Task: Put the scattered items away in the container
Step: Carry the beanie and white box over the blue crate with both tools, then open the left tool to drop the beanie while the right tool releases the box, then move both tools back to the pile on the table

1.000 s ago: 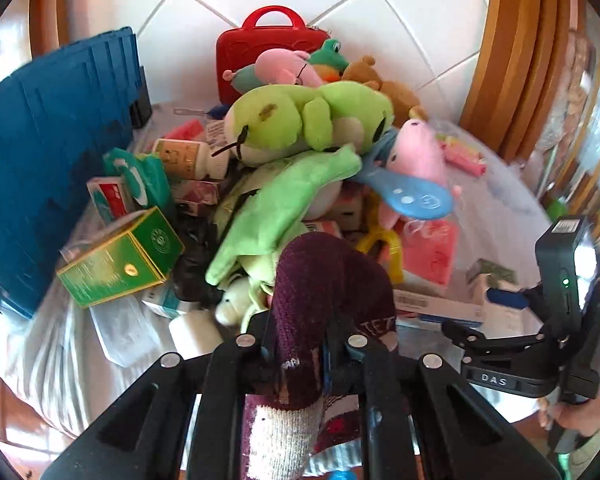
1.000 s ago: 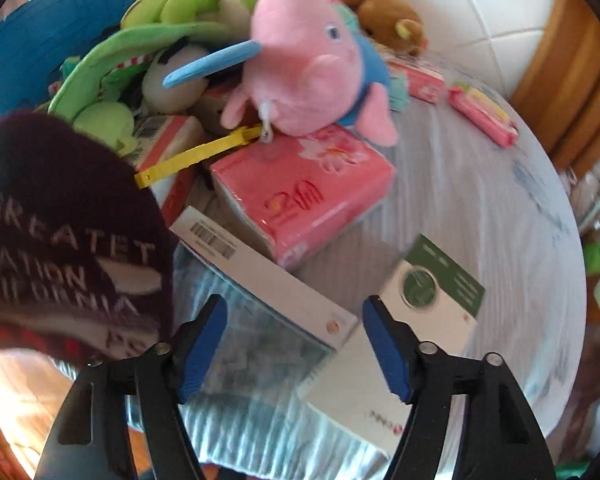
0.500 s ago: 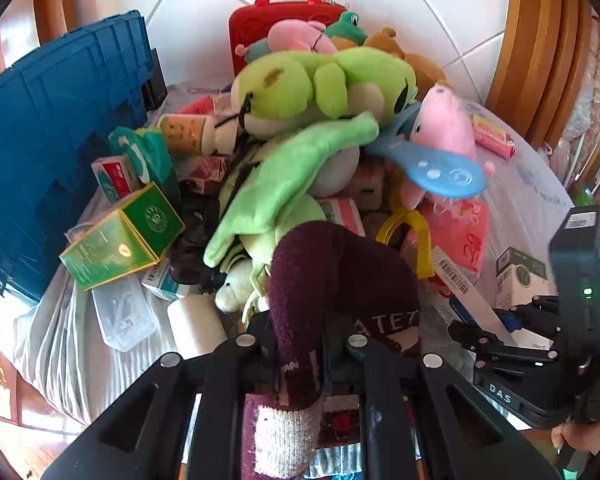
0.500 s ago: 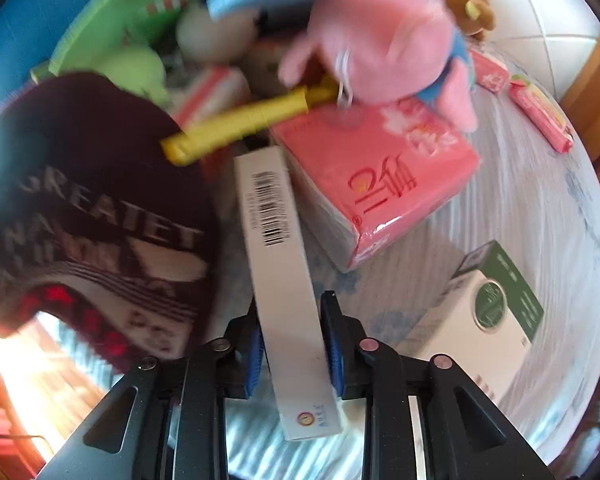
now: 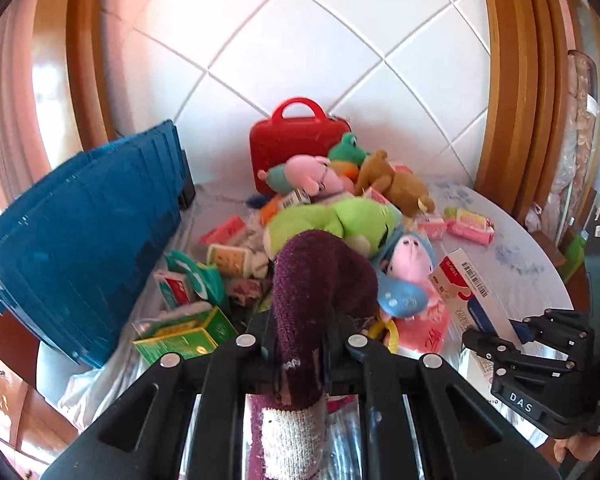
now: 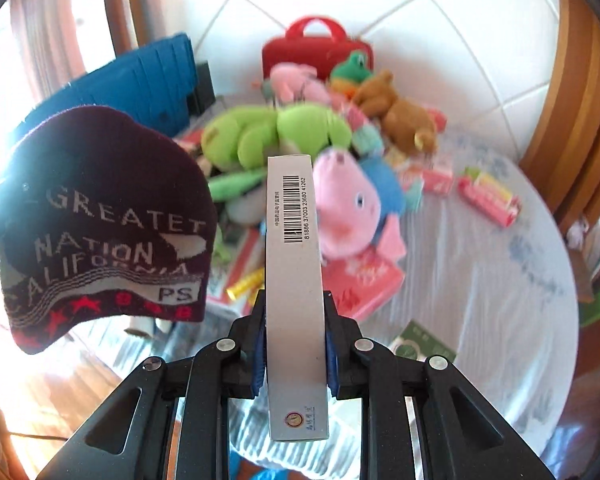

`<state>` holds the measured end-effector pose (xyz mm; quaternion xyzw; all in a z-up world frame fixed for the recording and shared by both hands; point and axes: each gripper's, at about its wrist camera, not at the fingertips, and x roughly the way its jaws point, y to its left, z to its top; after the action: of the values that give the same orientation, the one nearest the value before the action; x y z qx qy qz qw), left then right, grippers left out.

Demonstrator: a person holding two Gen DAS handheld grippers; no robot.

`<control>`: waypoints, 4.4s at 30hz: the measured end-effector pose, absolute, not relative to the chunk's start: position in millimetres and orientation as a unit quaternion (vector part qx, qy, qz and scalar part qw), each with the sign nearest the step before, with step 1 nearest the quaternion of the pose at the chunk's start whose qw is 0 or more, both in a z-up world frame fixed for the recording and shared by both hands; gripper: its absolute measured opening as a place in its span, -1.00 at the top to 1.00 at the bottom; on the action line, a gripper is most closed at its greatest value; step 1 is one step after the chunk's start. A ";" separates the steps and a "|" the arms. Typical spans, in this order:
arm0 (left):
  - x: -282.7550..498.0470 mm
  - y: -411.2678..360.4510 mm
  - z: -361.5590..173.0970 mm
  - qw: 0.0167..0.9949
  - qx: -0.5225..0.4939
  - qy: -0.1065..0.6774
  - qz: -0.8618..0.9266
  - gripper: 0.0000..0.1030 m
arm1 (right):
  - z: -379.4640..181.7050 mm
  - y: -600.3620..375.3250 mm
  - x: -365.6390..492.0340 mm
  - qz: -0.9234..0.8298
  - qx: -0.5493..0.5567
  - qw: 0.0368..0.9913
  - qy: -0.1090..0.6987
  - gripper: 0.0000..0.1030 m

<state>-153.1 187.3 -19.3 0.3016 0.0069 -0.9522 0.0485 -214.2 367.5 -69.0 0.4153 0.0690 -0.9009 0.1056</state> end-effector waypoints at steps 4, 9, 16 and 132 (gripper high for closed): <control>-149.0 170.2 -0.1 0.056 0.283 0.003 -0.957 0.74 | -41.0 353.0 -203.2 -0.914 0.388 0.099 0.068 0.56; -142.8 133.8 21.4 0.058 0.256 -0.004 -0.965 0.74 | -12.0 316.8 -197.1 -0.925 0.361 0.092 0.075 0.56; -140.3 42.3 63.3 0.027 0.221 -0.010 -0.975 0.74 | 23.6 234.0 -206.4 -0.941 0.327 0.060 0.070 0.56; -234.9 -342.8 83.2 0.035 0.337 0.052 -0.940 -0.08 | 39.0 -204.7 -383.3 -0.881 0.463 0.080 0.058 -0.99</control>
<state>-234.9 -342.8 83.2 0.3366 0.0518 -0.9396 0.0351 -383.3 -204.7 39.0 0.4634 0.0576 -0.8806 0.0805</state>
